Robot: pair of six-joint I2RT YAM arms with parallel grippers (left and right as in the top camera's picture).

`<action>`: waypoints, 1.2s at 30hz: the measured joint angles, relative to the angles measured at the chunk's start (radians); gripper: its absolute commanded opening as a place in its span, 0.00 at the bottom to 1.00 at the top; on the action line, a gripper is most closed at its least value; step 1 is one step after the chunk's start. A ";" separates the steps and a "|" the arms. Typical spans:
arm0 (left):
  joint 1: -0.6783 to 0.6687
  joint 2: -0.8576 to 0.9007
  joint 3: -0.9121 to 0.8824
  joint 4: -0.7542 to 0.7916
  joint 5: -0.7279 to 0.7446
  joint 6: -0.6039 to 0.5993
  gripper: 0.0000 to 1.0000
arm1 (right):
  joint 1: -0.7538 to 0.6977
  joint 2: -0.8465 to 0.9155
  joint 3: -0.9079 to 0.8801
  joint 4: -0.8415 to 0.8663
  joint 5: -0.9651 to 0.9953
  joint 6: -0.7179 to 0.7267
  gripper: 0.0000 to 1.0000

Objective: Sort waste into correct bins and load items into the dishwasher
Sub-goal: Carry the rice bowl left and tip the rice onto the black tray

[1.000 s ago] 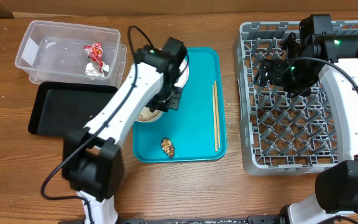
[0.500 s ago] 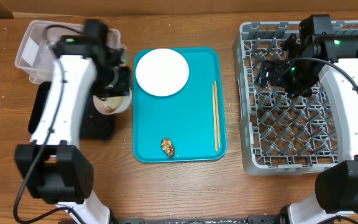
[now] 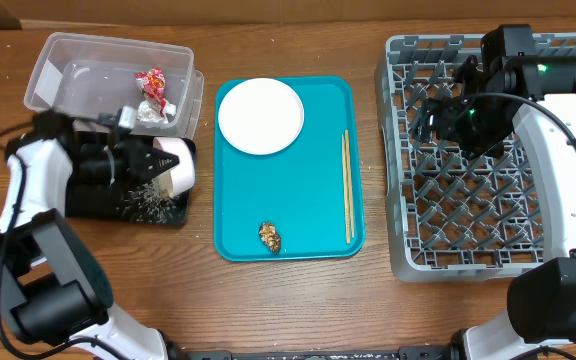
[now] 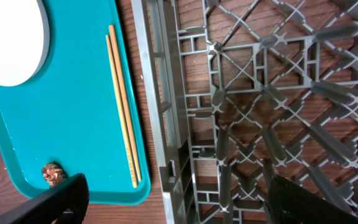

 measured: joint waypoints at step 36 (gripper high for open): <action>0.216 0.000 -0.137 0.034 0.505 0.230 0.04 | 0.000 0.000 0.000 -0.011 0.000 0.000 0.93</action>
